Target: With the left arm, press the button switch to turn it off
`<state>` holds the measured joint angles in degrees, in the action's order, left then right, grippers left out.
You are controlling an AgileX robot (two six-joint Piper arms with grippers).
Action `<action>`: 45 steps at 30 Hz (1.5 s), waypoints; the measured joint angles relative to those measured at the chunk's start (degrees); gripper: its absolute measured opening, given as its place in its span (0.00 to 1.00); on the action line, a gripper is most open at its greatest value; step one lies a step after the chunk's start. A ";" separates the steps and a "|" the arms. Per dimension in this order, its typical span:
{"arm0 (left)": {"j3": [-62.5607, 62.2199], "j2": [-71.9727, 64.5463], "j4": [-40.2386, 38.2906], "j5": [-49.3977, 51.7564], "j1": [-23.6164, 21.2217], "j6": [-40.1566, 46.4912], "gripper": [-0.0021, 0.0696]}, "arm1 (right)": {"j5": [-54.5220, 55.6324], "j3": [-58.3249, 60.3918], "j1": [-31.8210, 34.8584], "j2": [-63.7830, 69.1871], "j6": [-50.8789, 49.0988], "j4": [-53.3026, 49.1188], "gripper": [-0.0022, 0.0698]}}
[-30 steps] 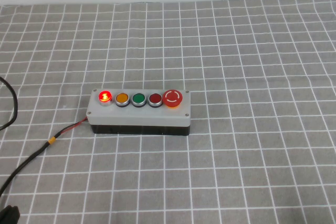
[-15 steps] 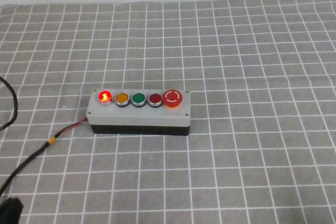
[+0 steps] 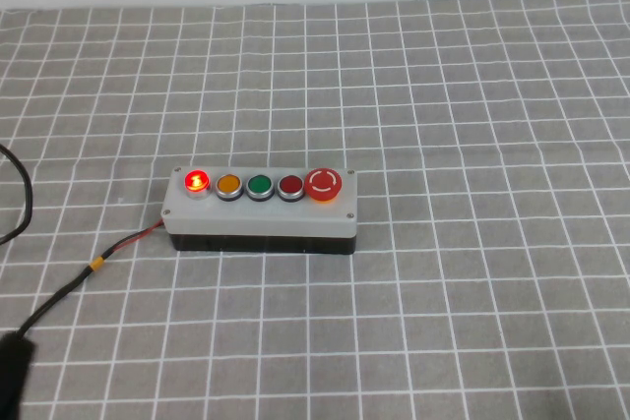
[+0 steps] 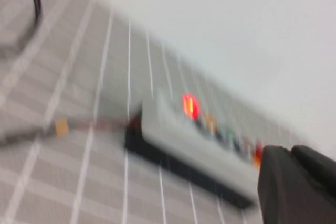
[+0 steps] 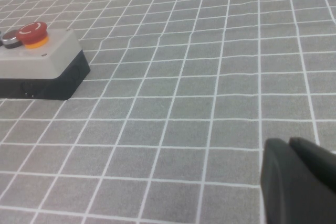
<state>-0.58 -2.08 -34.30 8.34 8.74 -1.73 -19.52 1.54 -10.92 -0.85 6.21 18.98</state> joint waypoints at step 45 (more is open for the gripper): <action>-83.65 -102.56 20.75 45.07 4.54 18.93 0.02 | 0.00 0.00 0.00 0.00 0.00 0.00 0.01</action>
<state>-84.23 -104.64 -13.55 53.41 13.28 17.21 -19.52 1.54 -10.92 -0.85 6.21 18.98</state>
